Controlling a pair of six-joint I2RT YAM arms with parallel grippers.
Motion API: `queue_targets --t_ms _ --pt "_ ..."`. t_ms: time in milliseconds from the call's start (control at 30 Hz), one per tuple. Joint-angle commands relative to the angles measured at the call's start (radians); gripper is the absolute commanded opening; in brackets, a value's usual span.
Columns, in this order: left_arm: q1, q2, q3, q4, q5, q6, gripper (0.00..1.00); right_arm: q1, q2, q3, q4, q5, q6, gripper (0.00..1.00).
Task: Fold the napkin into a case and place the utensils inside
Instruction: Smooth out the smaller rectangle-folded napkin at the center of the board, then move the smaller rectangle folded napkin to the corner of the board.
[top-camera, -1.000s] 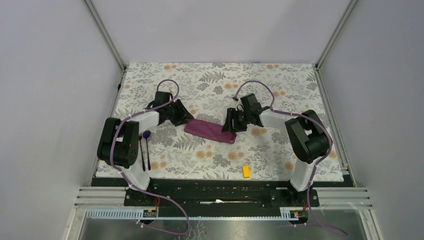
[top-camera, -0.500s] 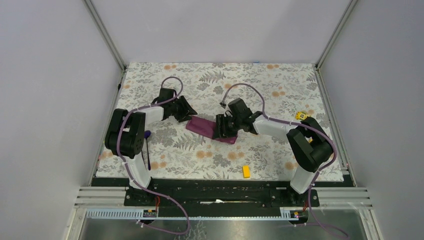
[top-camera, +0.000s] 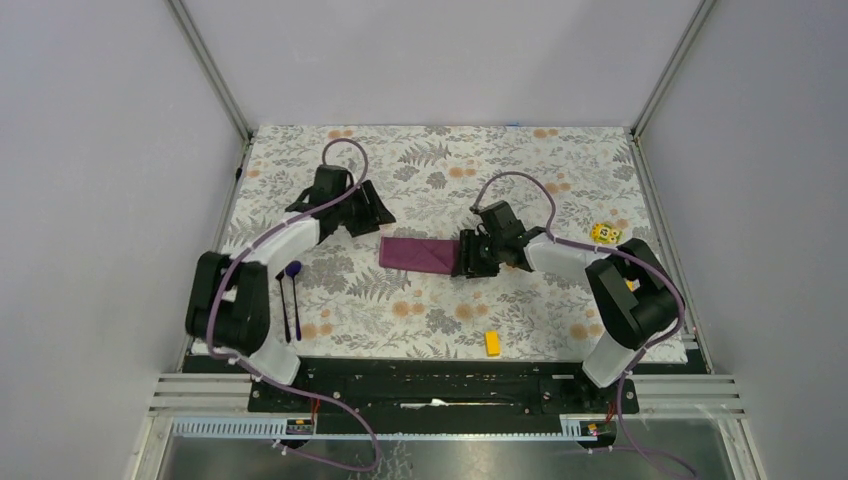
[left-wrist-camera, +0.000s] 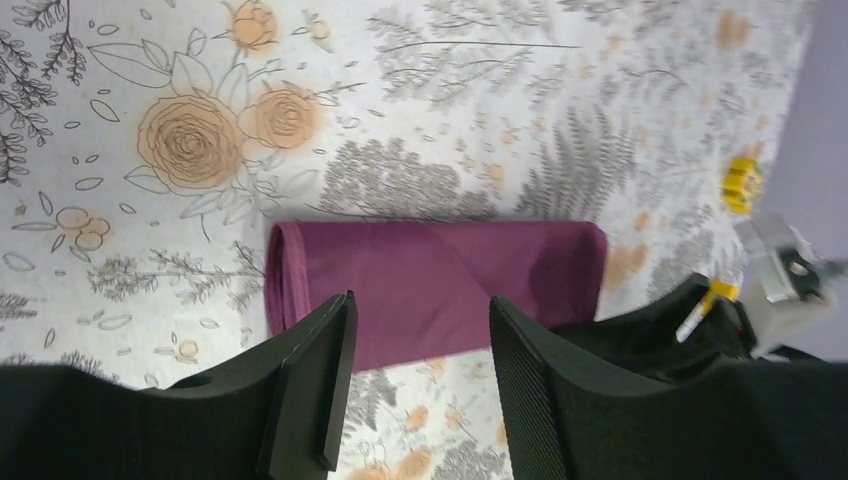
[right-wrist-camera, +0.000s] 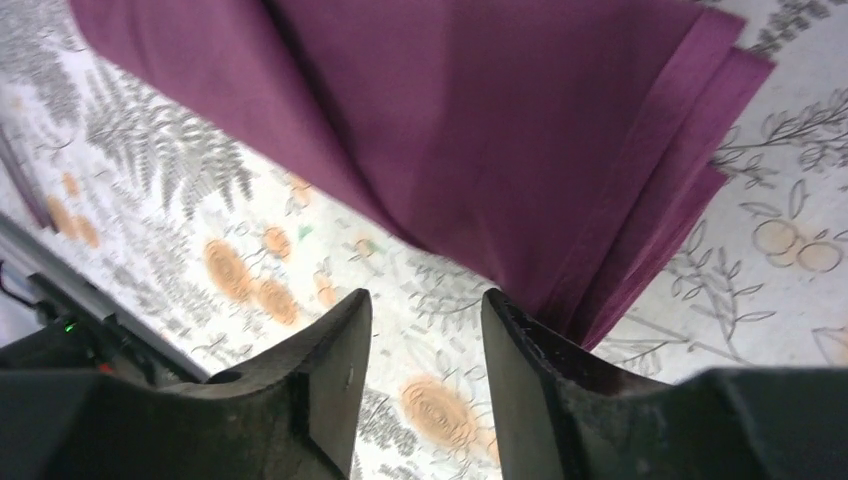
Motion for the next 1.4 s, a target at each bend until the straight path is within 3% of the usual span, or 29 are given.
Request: queue_targets --t_ms 0,100,200,333,500,733,967,1200,1367 --pt "0.000 -0.151 -0.092 0.016 0.078 0.009 0.57 0.027 -0.111 0.019 -0.037 -0.081 -0.036 0.58" --pt "-0.002 -0.245 -0.202 0.057 0.103 -0.032 0.58 0.117 -0.109 0.080 -0.097 0.037 -0.117 0.74" --pt "0.001 -0.363 -0.246 0.027 0.049 -0.035 0.58 0.198 -0.044 0.192 -0.222 0.203 -0.229 0.82" --pt "0.054 -0.516 -0.273 -0.014 -0.016 -0.022 0.64 0.234 0.036 0.283 -0.259 0.296 -0.300 0.89" --pt "0.168 -0.602 -0.307 -0.031 0.066 -0.018 0.65 0.247 0.162 0.409 -0.291 0.405 -0.240 0.89" --pt "0.184 -0.635 -0.367 0.008 0.127 -0.033 0.65 0.265 0.245 0.452 -0.275 0.586 -0.001 0.84" --pt "0.184 -0.634 -0.404 0.066 0.207 -0.069 0.64 0.260 0.340 0.459 -0.280 0.706 0.045 0.84" --pt "0.184 -0.616 -0.347 0.038 0.204 -0.038 0.64 0.152 0.393 0.508 -0.282 0.669 0.010 0.85" --pt "0.184 -0.587 -0.307 0.034 0.221 -0.030 0.63 0.036 0.499 0.662 -0.327 0.626 -0.068 0.85"
